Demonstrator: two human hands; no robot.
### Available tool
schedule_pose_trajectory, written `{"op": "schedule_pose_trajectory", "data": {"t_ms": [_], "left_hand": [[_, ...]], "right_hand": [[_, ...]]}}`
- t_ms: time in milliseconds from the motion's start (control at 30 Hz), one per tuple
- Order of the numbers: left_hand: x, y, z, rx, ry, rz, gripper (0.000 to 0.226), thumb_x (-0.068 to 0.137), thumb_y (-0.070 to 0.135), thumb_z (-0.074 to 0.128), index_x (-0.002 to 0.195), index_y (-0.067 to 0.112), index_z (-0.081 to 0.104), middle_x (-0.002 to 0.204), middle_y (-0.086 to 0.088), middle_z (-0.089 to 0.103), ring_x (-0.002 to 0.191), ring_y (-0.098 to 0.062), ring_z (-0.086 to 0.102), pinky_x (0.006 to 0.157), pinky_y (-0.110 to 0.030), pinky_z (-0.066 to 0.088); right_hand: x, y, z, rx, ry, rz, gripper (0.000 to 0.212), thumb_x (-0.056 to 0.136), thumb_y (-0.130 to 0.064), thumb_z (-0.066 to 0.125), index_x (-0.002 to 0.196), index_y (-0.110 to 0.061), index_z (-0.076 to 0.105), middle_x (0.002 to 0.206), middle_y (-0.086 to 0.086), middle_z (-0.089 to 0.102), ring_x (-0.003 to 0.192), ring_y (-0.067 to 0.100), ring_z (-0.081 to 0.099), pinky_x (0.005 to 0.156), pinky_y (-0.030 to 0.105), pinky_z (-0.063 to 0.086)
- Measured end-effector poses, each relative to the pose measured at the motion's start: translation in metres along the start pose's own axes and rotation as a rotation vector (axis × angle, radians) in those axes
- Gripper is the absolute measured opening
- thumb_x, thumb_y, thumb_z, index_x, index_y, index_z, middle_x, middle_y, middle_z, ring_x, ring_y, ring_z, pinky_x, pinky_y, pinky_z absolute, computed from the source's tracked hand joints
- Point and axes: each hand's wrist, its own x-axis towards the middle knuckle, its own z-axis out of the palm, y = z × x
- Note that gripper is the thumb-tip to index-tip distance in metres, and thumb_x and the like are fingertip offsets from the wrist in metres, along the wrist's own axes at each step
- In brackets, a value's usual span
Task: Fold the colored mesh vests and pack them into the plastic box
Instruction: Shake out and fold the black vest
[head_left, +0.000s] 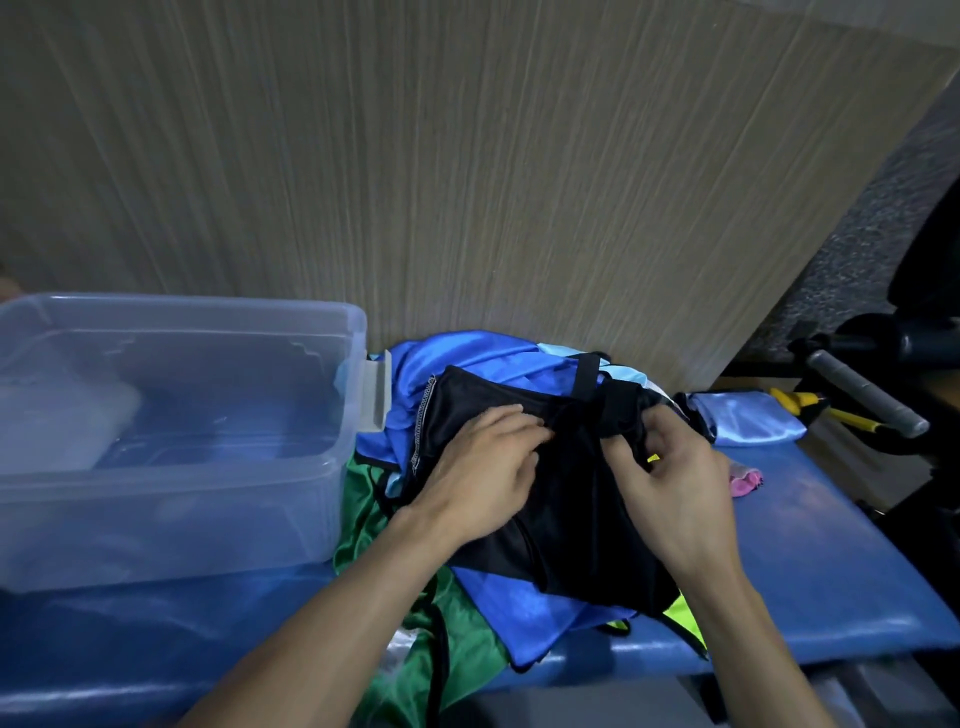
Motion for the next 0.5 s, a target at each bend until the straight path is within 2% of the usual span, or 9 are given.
{"op": "schedule_pose_trajectory", "data": {"t_ms": [33,100,167,233,300,367,433,500], "left_hand": [[0.001,0.000,-0.003,-0.069,0.068,-0.034,0.033,0.095,0.016,0.057,0.126,0.020,0.068,0.126,0.005,0.067,0.124,-0.017,0.055,0.109,-0.039,0.044],[0.003,0.005,-0.010,-0.249,0.124,-0.094,0.028,0.093,0.020,0.062,0.121,0.022,0.068,0.109,0.009,0.070,0.104,-0.010,0.063,0.094,-0.032,0.051],[0.005,0.017,-0.013,-0.451,0.060,-0.106,0.035,0.090,0.031,0.071,0.124,0.027,0.064,0.102,0.013,0.069,0.090,-0.007,0.066,0.082,-0.021,0.052],[0.008,0.031,-0.012,-0.573,0.007,-0.107,0.038,0.089,0.031,0.074,0.125,0.029,0.062,0.092,0.012,0.068,0.076,-0.009,0.064,0.072,-0.019,0.050],[0.014,0.037,-0.006,-0.630,0.029,-0.116,0.037,0.089,0.035,0.073,0.124,0.029,0.061,0.086,0.012,0.067,0.069,-0.006,0.059,0.070,-0.024,0.050],[0.021,0.044,-0.001,-0.634,0.048,-0.131,0.038,0.088,0.043,0.071,0.122,0.030,0.060,0.085,0.011,0.066,0.072,-0.007,0.060,0.074,-0.031,0.054],[0.028,0.053,0.004,-0.572,0.106,-0.133,0.034,0.089,0.045,0.070,0.118,0.031,0.060,0.082,0.010,0.066,0.074,-0.008,0.063,0.077,-0.035,0.055],[0.036,0.062,0.007,-0.544,0.184,-0.162,0.019,0.093,0.044,0.067,0.103,0.028,0.061,0.075,0.008,0.067,0.070,-0.008,0.063,0.073,-0.037,0.054]], "right_hand": [[-0.001,-0.002,0.002,-0.019,-0.003,-0.009,0.027,0.091,-0.025,0.069,0.074,-0.018,0.050,0.055,-0.002,0.050,0.051,0.019,0.044,0.055,0.038,0.039],[-0.003,-0.005,0.005,-0.056,-0.015,-0.021,0.027,0.090,-0.024,0.069,0.073,-0.017,0.048,0.052,0.001,0.046,0.050,0.020,0.044,0.055,0.039,0.040],[-0.004,-0.004,0.008,-0.090,-0.019,-0.025,0.026,0.088,-0.020,0.067,0.073,-0.018,0.046,0.050,0.000,0.042,0.046,0.018,0.040,0.053,0.043,0.038],[-0.003,0.000,0.008,-0.081,-0.021,-0.018,0.025,0.088,-0.017,0.066,0.074,-0.018,0.045,0.051,-0.001,0.044,0.046,0.018,0.039,0.052,0.044,0.038],[-0.002,0.006,0.004,-0.080,-0.031,-0.027,0.017,0.090,-0.020,0.066,0.079,-0.018,0.053,0.054,0.000,0.050,0.049,0.018,0.044,0.053,0.044,0.042],[-0.004,0.009,-0.001,-0.087,-0.045,-0.037,0.015,0.092,-0.025,0.066,0.083,-0.018,0.056,0.056,0.000,0.052,0.054,0.019,0.048,0.053,0.043,0.042],[-0.005,0.014,-0.005,-0.082,-0.036,-0.041,0.026,0.094,-0.027,0.066,0.076,-0.024,0.048,0.055,-0.002,0.047,0.054,0.016,0.046,0.049,0.040,0.037],[-0.005,0.020,-0.008,-0.093,-0.031,-0.051,0.038,0.094,-0.028,0.067,0.071,-0.028,0.037,0.054,-0.004,0.042,0.054,0.015,0.043,0.047,0.035,0.031]]}}
